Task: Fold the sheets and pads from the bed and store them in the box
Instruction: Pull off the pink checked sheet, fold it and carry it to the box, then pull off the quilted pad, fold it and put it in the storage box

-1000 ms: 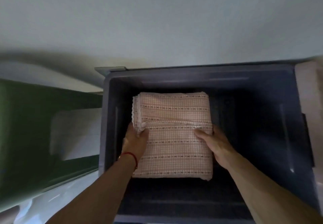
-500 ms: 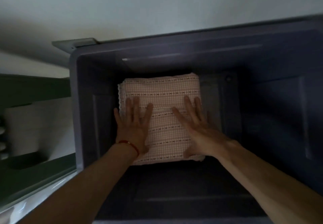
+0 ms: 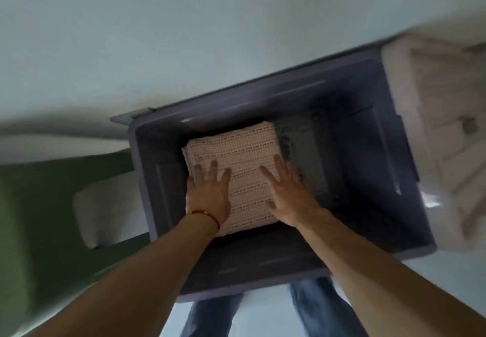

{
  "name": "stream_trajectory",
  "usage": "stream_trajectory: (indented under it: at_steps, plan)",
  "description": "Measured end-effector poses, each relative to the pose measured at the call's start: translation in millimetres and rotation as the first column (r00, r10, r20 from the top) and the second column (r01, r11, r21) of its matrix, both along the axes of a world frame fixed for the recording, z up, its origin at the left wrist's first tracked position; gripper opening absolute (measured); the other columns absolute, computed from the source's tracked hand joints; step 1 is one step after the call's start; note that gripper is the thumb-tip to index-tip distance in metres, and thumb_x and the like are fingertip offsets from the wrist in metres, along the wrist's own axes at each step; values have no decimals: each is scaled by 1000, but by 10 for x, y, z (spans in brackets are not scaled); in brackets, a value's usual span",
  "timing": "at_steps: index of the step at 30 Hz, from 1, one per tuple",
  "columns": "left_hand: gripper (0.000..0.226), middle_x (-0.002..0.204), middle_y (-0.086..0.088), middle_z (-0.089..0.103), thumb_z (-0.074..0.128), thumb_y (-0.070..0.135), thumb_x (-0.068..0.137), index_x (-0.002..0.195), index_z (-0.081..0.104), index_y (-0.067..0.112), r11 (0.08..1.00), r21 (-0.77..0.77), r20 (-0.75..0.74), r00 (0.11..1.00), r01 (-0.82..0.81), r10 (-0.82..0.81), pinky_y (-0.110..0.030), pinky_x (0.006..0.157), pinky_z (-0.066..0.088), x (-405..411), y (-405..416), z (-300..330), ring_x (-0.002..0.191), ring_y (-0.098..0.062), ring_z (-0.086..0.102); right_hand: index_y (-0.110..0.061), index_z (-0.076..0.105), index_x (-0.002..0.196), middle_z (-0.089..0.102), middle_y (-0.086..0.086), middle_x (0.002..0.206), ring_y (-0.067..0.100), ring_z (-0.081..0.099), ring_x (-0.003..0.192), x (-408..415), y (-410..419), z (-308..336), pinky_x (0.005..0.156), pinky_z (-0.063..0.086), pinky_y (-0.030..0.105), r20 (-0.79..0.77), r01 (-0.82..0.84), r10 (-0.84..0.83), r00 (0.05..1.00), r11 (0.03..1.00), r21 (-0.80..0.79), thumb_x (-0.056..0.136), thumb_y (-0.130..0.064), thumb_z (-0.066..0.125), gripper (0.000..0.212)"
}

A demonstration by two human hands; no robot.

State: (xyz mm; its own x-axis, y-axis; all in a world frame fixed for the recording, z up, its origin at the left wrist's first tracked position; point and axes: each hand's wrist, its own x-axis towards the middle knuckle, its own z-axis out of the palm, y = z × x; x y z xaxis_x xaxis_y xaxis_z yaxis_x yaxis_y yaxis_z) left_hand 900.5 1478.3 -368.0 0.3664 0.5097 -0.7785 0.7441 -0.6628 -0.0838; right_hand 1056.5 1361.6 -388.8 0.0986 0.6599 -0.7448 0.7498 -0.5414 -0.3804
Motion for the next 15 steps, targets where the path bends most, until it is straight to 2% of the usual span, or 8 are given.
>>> stream_trajectory:
  at_steps: [2, 4, 7, 8, 11, 12, 14, 15]
  plan:
    - [76, 169, -8, 7, 54, 22, 93, 159, 17, 29, 995, -44, 193, 977, -84, 91, -53, 119, 27, 256, -111, 763, 154, -35, 11, -29, 14, 163, -3, 7, 171, 32, 15, 155, 66, -210, 727, 118, 34, 52, -18, 218, -218, 976, 969, 118, 102, -34, 58, 75]
    - [69, 166, -7, 20, 57, 13, 89, 153, 35, 26, 986, -97, 395, 903, -139, 166, -46, 118, 32, 543, -193, 1637, 152, -29, 19, -22, 35, 156, 22, 9, 166, 29, 36, 147, 194, -427, 1540, 115, 39, 43, -50, 408, -407, 912, 889, 206, 101, -28, 59, 60]
    - [51, 160, -4, 34, 56, 8, 93, 142, 52, 20, 987, -146, 594, 793, -65, 140, -28, 119, 21, 964, -328, 2936, 148, -22, 27, -19, 53, 141, 49, 1, 147, 19, 53, 132, 419, -839, 2809, 109, 42, 29, -105, 628, -630, 769, 717, 303, 99, -19, 62, 43]
    - [46, 156, -3, 39, 55, 9, 95, 139, 55, 18, 983, -177, 643, 752, -41, 147, -25, 118, 21, 1080, -372, 3254, 146, -21, 31, -21, 56, 138, 54, -4, 138, 14, 58, 124, 505, -940, 3145, 104, 46, 28, -130, 672, -674, 727, 661, 335, 99, -19, 62, 39]
    - [37, 135, 0, 57, 57, 6, 90, 126, 64, 17, 976, -185, 781, 620, 115, 75, -29, 111, 37, 1467, -635, 4481, 128, -18, 49, -24, 58, 135, 60, -9, 127, 6, 63, 108, 682, -1373, 4510, 93, 52, 26, -181, 779, -809, 559, 439, 448, 101, -21, 60, 34]
    - [35, 128, 1, 60, 58, 5, 90, 122, 66, 17, 969, -184, 829, 555, 163, 64, -26, 105, 40, 1562, -781, 4822, 119, -16, 54, -25, 59, 132, 62, -10, 126, 5, 63, 106, 704, -1552, 4911, 91, 51, 22, -187, 789, -838, 512, 373, 488, 101, -20, 60, 32]
    - [31, 120, 4, 64, 61, 5, 89, 116, 67, 19, 940, -225, 870, 488, 257, 75, -16, 92, 38, 1763, -1075, 5386, 101, -11, 57, -31, 62, 125, 65, -15, 121, 1, 64, 101, 715, -1845, 5554, 88, 51, 16, -192, 763, -878, 440, 252, 595, 100, -17, 60, 28]
    - [30, 119, 6, 64, 62, 6, 89, 114, 68, 20, 914, -247, 891, 447, 322, 83, -13, 89, 37, 1901, -1328, 5708, 98, -11, 57, -34, 62, 122, 65, -18, 119, 0, 65, 99, 686, -2118, 5938, 87, 51, 14, -176, 752, -909, 378, 190, 631, 100, -16, 61, 28]
